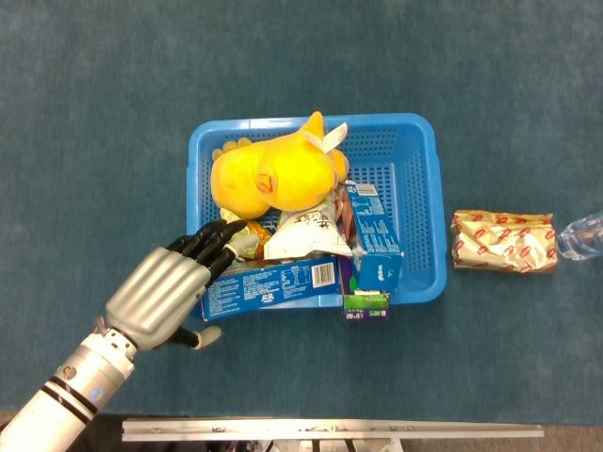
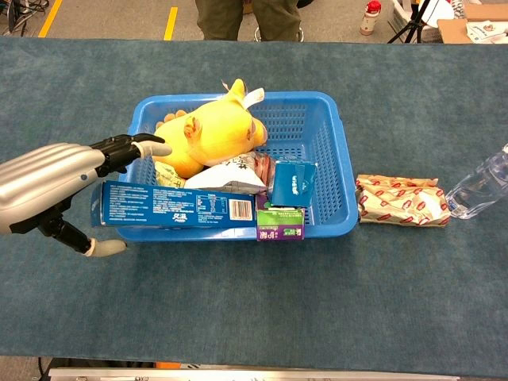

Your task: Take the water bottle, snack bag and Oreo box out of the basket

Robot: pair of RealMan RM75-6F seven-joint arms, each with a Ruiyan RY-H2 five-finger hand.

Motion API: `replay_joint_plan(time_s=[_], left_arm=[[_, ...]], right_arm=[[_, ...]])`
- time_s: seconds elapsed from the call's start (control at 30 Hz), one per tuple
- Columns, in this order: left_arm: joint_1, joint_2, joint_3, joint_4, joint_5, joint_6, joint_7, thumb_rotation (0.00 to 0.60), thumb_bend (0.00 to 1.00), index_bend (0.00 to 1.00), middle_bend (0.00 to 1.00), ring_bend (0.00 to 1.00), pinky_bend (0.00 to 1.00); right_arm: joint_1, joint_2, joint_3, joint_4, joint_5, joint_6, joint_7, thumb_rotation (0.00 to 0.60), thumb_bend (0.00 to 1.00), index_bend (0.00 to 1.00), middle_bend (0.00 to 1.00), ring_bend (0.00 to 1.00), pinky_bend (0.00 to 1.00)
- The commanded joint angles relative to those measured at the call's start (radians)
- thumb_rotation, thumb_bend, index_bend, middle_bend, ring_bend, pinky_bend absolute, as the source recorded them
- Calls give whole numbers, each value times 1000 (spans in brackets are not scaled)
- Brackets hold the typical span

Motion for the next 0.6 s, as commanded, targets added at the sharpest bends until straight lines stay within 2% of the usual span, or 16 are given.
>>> replay_joint_plan(time_s=[0.03, 0.43, 0.6], left_arm=[[-8, -5, -4, 1, -12, 2, 8, 600, 172, 83, 0, 0, 226], [-15, -8, -4, 14, -52, 43, 40, 600, 172, 182, 0, 0, 226], [-13, -3, 6, 7, -52, 55, 45, 600, 172, 260, 0, 0, 227]], right_arm=[[-2, 1, -1, 1, -2, 2, 2, 600, 0, 327, 336, 333, 303], [-6, -1, -4, 10, -1, 2, 11, 600, 0, 333, 336, 333, 303], [-6, -3, -5, 12, -2, 2, 12, 600, 0, 333, 336, 332, 303]])
